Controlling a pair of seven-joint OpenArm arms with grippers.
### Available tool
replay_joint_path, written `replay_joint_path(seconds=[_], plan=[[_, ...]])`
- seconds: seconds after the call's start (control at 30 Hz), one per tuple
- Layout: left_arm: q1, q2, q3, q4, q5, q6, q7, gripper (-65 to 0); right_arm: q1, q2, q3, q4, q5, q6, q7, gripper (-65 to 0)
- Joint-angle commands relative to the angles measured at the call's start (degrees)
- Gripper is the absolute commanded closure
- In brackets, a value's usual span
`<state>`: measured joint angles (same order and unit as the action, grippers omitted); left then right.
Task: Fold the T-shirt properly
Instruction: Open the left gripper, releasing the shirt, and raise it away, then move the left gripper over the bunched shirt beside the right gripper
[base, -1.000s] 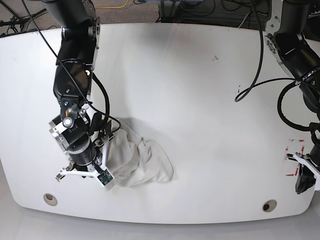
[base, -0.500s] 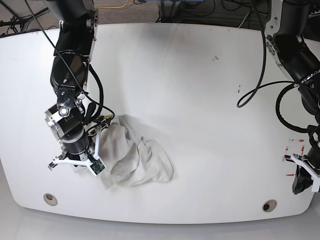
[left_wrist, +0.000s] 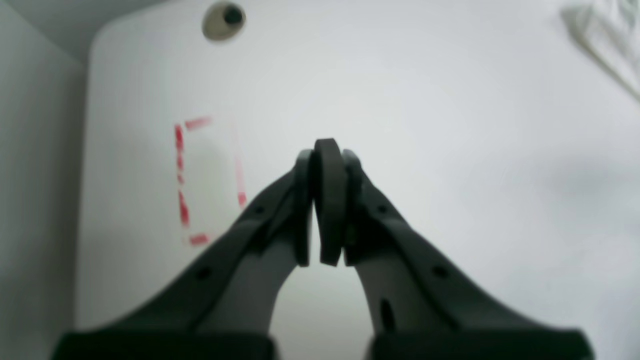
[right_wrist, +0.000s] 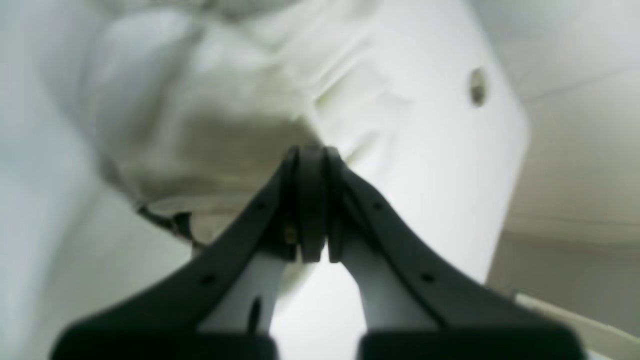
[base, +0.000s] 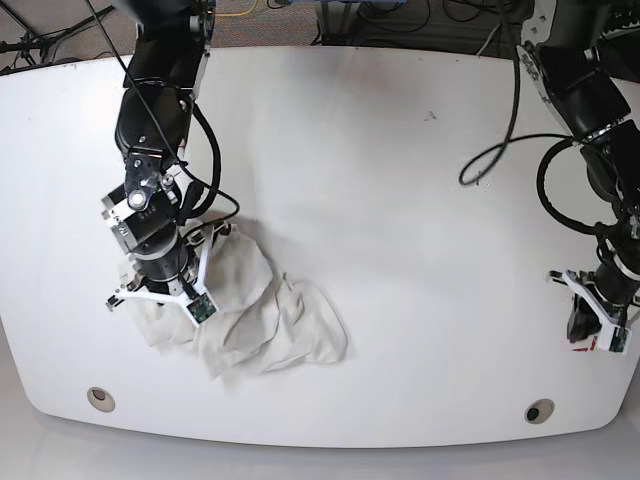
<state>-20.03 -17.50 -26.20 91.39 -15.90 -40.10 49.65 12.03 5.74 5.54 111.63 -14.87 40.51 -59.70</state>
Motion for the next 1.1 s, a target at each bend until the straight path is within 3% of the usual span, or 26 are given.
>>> replay_joint_path(seconds=[0.0,0.4,0.57,0.63,0.77,1.07], plan=[[-1.9,-0.9,0.0,1.2,-1.4,0.1,-2.2,-1.4,1.2,0.5,0.4,1.2,-0.2,-0.5,0.8,-1.4],[-2.2,0.7,1.4,1.0,-1.6,0.1,-2.4,-4.4,0.9,0.4,0.3,2.8,-0.2,-0.5,0.8,-1.4],[-2.0,1.7,5.2,1.0,-1.6,0.1,-2.4,-19.3,0.8,0.4,0.3,3.2,-0.2,-0.5,0.8,-1.4],[-1.6,3.3,6.8,1.0,-1.7,0.1,-2.4,-28.3,0.8,0.4,0.3,3.3,-0.2,-0.5,0.8,-1.4],[-1.6,7.1,7.6,1.0,-1.4,0.1,-2.3,-37.8,0.8,0.4,0.3,3.4,-0.2,-0.5,0.8,-1.4],[-0.4,13.1,11.6,-4.1,-1.3,0.1,-2.6,-38.9,-0.4,0.4,0.1,3.6,-0.1,-0.5,0.8,-1.4]])
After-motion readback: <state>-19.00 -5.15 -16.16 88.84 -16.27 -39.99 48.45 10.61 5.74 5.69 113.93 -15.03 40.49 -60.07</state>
